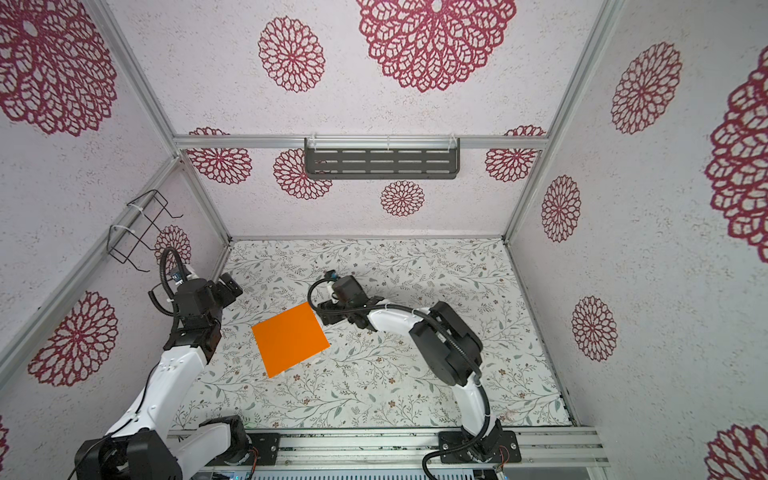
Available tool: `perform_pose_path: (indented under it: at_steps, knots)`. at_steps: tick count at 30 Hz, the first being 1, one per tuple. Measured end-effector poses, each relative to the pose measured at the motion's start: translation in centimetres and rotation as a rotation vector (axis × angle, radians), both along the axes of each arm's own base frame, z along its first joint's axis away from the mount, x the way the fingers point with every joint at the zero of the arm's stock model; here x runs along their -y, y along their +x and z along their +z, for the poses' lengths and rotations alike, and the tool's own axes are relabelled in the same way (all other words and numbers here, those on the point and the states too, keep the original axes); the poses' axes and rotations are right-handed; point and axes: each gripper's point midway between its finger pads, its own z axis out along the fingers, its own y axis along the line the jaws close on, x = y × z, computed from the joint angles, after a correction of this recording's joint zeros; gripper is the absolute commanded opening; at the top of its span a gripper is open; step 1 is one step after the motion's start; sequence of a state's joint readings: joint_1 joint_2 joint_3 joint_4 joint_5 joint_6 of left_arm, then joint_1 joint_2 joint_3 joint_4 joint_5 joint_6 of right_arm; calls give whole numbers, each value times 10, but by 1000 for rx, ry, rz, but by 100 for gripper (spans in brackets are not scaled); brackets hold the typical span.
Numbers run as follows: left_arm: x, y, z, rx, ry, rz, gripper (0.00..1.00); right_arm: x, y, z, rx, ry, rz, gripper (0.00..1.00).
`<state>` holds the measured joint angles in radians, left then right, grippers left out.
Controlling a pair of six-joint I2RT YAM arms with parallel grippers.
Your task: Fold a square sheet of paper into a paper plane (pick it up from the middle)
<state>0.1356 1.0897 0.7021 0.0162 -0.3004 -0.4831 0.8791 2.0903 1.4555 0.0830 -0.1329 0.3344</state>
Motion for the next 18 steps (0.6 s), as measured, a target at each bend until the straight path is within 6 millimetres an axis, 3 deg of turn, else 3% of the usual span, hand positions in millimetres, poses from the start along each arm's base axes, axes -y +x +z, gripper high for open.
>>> perform_pose_path:
  at_steps: [4, 7, 13, 18]
  knots:
    - [0, 0, -4, -14, -2, 1, 97, -42, -18, -13, -23, -12, 97, 62]
    - [0, 0, -8, -29, -5, 1, 97, -56, -20, -24, -44, -29, 129, 60]
    - [0, 1, -15, -50, -14, 1, 97, -59, -17, -49, -97, -68, 142, 58]
    - [1, 1, -19, -61, -25, -1, 97, -56, -16, -51, -104, -81, 134, 58]
